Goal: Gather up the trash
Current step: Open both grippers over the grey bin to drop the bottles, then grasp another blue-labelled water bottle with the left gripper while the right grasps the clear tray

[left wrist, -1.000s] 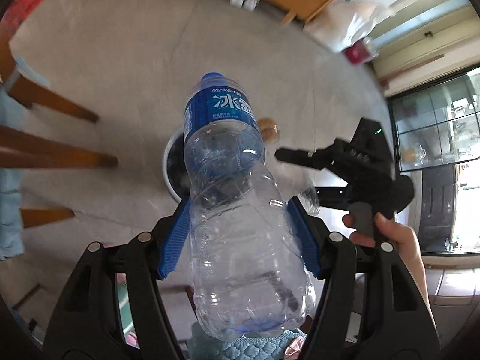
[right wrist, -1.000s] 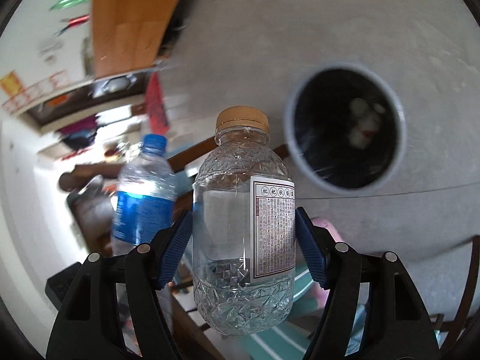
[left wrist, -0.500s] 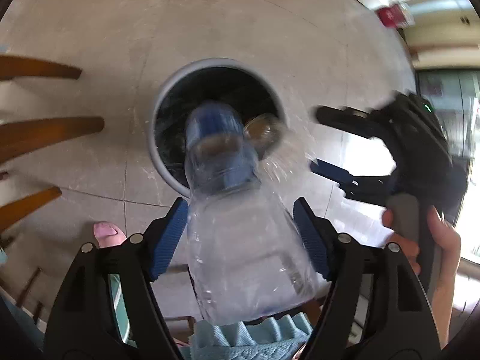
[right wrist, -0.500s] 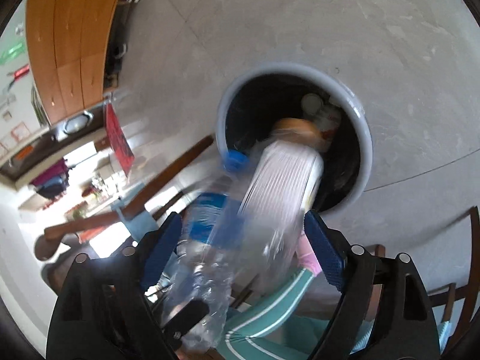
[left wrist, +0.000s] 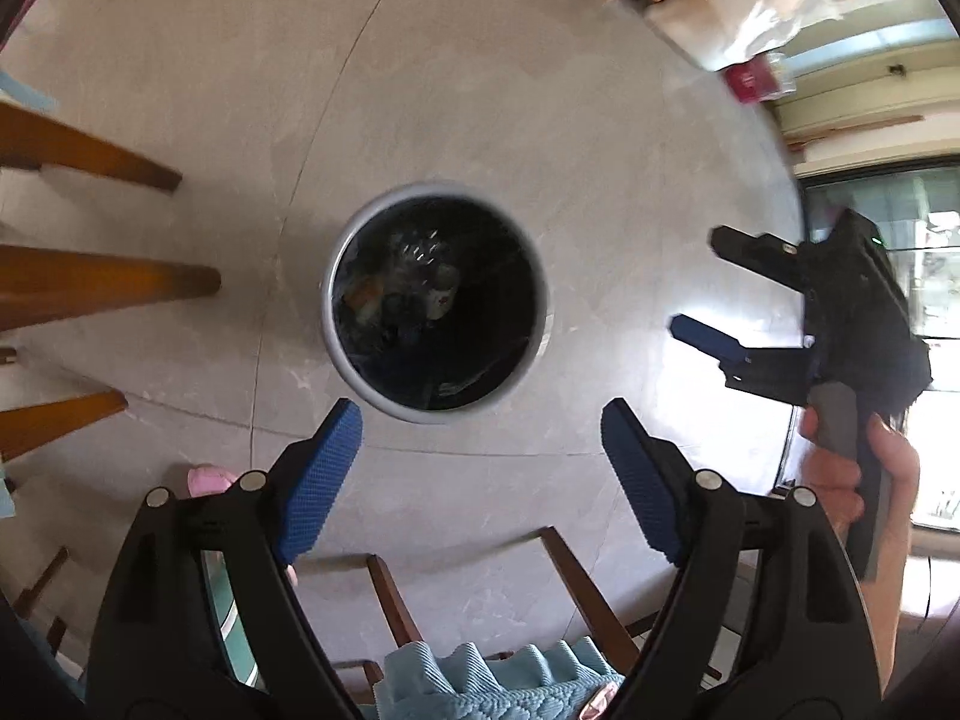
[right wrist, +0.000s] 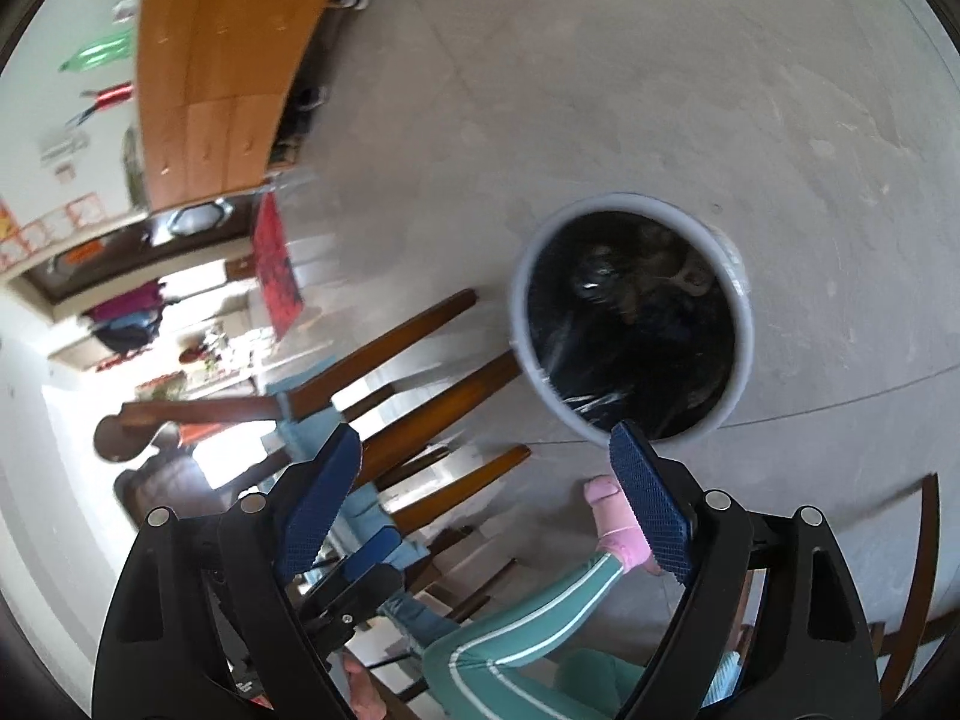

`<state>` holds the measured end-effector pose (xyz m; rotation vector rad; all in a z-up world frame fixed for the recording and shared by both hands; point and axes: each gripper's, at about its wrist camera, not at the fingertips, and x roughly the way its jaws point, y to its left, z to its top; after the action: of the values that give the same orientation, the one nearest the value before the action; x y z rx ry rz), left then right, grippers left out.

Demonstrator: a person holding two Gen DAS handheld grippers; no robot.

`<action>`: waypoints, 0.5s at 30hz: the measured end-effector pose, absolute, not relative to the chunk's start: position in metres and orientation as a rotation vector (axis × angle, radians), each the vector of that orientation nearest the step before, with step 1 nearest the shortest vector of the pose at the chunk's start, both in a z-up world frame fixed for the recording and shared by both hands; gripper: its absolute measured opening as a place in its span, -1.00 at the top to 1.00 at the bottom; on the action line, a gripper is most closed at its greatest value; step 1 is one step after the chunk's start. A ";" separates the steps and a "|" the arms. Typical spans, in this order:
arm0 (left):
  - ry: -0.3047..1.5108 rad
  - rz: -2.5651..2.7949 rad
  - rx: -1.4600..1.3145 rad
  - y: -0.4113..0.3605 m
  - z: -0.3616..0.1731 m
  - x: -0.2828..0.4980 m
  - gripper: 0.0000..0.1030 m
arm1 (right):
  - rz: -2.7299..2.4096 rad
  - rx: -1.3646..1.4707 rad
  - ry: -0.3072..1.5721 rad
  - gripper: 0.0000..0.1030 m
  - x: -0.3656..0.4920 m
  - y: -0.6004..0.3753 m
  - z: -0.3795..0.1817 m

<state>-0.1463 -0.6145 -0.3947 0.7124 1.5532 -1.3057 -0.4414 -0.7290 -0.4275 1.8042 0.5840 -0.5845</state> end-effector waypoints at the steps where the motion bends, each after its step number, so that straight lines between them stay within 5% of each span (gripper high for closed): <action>1: 1.534 -1.330 0.691 -0.610 -0.380 -0.145 -0.54 | -0.571 1.787 0.580 -0.64 -0.438 -0.730 -0.418; 15: 1.097 -1.323 0.357 -0.491 -0.116 -0.043 -0.68 | -0.123 1.313 0.589 -0.67 -0.273 -0.700 -0.182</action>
<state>-0.0427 -0.4906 -0.1158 0.3574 1.0975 -1.3226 -0.2731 -0.6997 -0.1819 1.3132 0.5889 -0.1232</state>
